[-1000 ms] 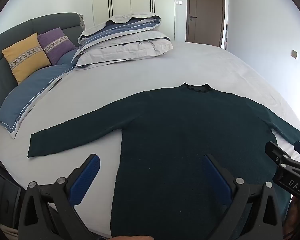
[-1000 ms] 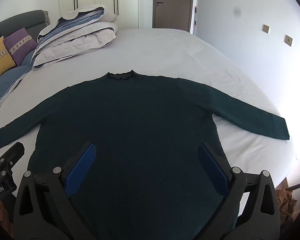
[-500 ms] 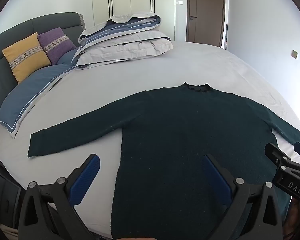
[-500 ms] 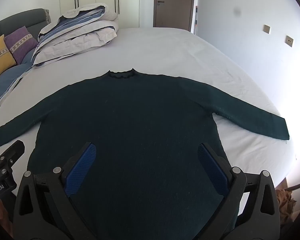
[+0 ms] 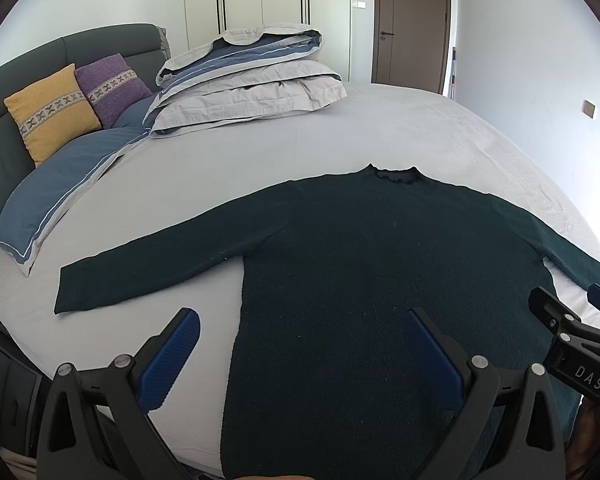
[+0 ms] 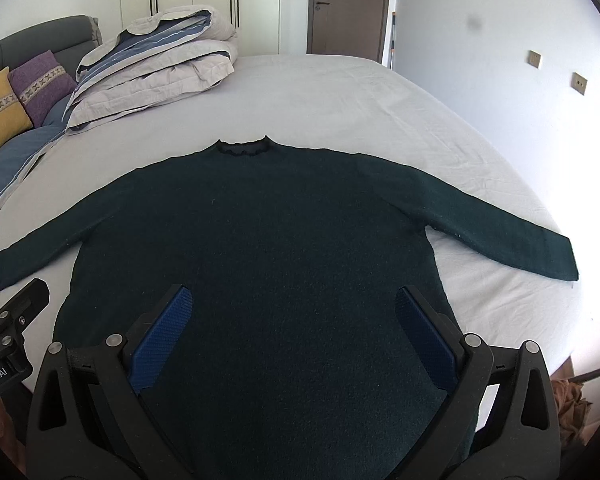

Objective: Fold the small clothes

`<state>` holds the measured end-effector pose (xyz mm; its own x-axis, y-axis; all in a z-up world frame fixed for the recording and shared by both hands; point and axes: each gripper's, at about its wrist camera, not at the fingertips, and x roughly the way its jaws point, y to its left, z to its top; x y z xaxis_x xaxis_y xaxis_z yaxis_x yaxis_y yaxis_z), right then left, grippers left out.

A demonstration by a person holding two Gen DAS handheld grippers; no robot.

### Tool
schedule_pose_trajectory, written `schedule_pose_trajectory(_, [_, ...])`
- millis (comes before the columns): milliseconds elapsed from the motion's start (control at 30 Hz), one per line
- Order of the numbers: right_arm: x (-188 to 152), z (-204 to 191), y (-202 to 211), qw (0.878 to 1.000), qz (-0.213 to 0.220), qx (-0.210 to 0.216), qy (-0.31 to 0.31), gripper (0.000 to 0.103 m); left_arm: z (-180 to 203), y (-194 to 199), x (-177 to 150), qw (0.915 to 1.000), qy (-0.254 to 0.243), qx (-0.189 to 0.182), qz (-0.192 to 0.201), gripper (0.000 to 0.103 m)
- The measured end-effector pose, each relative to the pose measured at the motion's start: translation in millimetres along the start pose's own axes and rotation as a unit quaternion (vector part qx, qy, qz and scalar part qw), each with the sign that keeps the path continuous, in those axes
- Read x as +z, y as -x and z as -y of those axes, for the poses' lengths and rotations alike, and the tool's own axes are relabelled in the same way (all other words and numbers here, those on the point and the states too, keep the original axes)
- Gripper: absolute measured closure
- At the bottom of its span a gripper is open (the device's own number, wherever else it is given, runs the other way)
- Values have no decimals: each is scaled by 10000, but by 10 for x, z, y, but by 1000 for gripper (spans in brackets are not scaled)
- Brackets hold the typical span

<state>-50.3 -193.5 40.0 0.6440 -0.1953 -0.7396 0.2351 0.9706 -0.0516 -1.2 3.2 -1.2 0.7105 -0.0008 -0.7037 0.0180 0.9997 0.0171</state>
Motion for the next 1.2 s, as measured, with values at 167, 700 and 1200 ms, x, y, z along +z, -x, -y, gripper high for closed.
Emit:
schedule_pose_trajectory(167, [-7,-6,-7,10000,-10,-3,0,0,8,-1,3,10000,-6,-2,2,0])
schedule_pose_trajectory(700, [-22,-26,-25,10000,-14,-4,16,0,4,-2,3,10000,-3,-10,6,0])
schedule_pose_trajectory(1200, [-37,-50,-30,10000,-29,-11,28,0,21,-25,-18,10000,8,-5,0,0])
